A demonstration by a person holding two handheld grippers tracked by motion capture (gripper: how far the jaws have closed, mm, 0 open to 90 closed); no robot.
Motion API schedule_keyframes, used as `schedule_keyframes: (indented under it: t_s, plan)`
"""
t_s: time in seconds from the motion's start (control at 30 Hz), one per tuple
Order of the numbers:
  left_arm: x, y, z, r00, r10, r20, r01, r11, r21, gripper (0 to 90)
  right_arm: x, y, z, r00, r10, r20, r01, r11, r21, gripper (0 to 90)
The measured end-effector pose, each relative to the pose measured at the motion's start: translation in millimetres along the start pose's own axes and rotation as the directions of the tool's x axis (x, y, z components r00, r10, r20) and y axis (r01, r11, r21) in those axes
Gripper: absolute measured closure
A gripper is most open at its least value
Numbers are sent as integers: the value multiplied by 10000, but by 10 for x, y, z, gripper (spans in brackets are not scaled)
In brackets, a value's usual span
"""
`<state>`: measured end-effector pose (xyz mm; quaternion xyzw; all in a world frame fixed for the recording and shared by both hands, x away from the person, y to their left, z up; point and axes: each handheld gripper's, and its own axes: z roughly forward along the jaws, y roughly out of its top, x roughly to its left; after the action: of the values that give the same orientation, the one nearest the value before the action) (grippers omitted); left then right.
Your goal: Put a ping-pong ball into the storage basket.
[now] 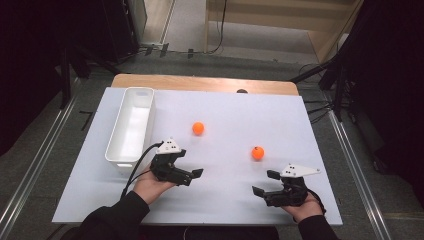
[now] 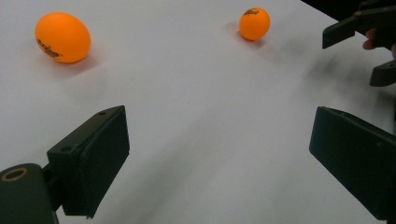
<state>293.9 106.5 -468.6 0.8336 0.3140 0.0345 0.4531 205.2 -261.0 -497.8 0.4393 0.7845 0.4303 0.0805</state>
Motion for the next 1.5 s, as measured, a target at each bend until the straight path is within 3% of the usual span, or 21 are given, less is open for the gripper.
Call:
schedule_keyframes:
  t_s: [0.4, 0.53, 0.87, 1.17, 1.37, 1.5]
  plan:
    - [64, 107, 87, 9993, -40, -370, 38, 10000, -52, 49, -1, 2, 1, 10000, -25, -18, 25, 10000, 2, 126]
    - [103, 137, 126, 9984, -338, -460, 333, 9994, -113, 49, 6, 5, 3, 10000, -54, -31, 54, 10000, 8, 126]
    - [142, 168, 197, 9951, -235, -961, 218, 9996, -188, 49, -6, 12, 2, 9999, 48, -100, -48, 10000, -49, 126]
    - [220, 227, 290, 9864, -422, -1586, 327, 9975, -621, 49, -7, 17, 8, 9999, -40, -108, 39, 10000, -30, 126]
    - [258, 289, 344, 9792, -266, -2011, 143, 9980, -622, 49, 5, 21, 22, 9999, -6, -148, 6, 10000, 7, 126]
    - [291, 326, 387, 9749, -421, -2185, 283, 9974, -661, 49, 5, 27, 33, 9999, -19, -166, 19, 10000, 12, 126]
